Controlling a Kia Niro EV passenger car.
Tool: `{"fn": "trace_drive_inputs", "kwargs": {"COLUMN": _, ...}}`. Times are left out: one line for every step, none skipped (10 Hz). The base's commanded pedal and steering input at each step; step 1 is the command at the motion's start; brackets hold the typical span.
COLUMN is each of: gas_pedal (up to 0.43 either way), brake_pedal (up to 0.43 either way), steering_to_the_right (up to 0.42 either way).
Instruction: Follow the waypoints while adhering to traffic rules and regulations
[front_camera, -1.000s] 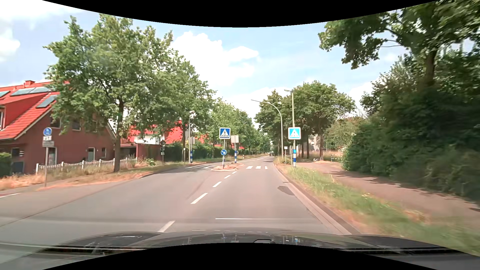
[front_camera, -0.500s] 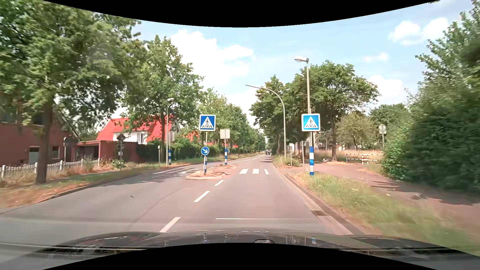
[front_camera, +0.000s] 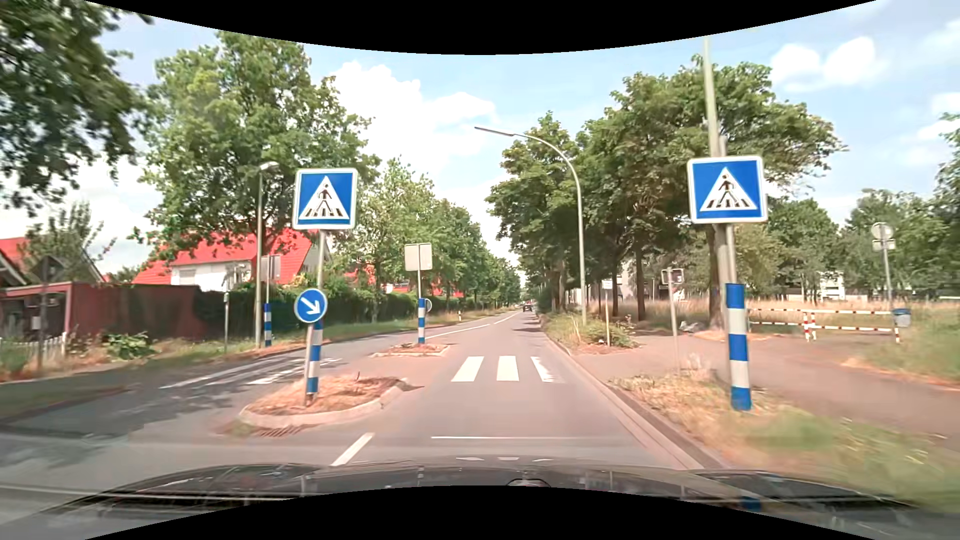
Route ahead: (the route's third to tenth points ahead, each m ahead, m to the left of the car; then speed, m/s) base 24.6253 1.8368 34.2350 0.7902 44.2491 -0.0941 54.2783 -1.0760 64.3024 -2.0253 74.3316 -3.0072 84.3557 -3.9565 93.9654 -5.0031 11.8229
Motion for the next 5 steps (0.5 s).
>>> {"fn": "trace_drive_inputs", "kwargs": {"gas_pedal": 0.157, "brake_pedal": 0.0, "steering_to_the_right": 0.017}}
{"fn": "trace_drive_inputs", "kwargs": {"gas_pedal": 0.157, "brake_pedal": 0.0, "steering_to_the_right": 0.015}}
{"fn": "trace_drive_inputs", "kwargs": {"gas_pedal": 0.157, "brake_pedal": 0.0, "steering_to_the_right": 0.011}}
{"fn": "trace_drive_inputs", "kwargs": {"gas_pedal": 0.157, "brake_pedal": 0.0, "steering_to_the_right": 0.009}}
{"fn": "trace_drive_inputs", "kwargs": {"gas_pedal": 0.157, "brake_pedal": 0.0, "steering_to_the_right": 0.009}}
